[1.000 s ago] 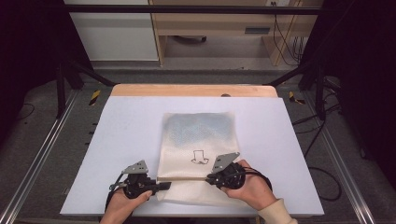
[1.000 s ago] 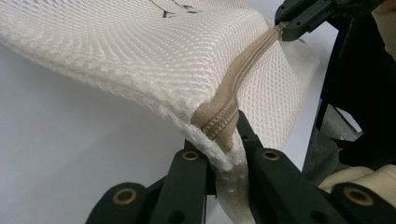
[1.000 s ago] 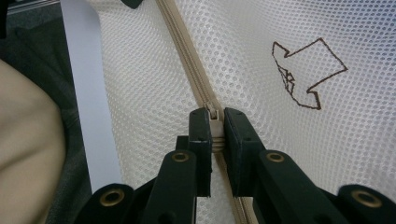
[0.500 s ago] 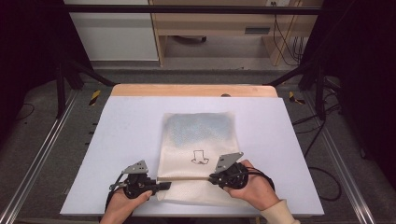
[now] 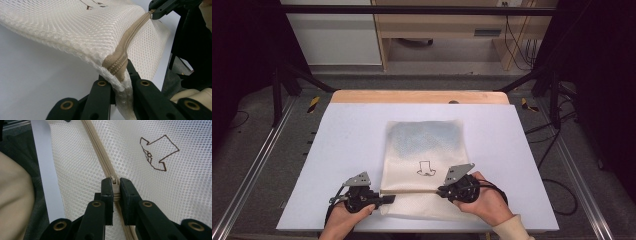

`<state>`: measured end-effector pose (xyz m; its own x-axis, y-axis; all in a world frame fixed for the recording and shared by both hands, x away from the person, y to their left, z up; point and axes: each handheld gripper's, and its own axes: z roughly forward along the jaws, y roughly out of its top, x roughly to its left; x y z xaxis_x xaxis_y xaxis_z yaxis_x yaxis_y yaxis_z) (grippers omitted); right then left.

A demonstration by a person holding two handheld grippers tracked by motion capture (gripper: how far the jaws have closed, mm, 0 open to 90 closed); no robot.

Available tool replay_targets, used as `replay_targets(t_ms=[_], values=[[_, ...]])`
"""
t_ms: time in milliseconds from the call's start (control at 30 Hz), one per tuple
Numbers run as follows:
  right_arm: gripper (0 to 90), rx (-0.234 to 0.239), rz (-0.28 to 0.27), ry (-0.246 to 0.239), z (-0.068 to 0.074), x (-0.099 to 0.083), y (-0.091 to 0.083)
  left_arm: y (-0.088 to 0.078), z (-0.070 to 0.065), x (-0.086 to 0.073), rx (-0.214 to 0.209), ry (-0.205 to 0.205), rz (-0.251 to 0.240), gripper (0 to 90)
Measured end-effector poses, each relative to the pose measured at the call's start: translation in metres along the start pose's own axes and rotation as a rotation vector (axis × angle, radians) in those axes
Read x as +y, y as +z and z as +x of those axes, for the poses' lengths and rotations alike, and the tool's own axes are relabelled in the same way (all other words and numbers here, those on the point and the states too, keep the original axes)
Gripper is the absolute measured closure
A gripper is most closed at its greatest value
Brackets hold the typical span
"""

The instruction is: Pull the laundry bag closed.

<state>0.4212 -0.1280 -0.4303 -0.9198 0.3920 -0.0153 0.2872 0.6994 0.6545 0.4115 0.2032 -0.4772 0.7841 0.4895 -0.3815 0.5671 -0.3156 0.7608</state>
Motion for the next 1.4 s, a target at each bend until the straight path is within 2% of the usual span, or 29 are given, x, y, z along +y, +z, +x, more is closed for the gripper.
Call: replay_targets(t_ms=[1400], values=[[82.2, -0.024, -0.005, 0.037, -0.005, -0.016, -0.012, 0.0, 0.0, 0.0, -0.001, 0.003, 0.002, 85.5]])
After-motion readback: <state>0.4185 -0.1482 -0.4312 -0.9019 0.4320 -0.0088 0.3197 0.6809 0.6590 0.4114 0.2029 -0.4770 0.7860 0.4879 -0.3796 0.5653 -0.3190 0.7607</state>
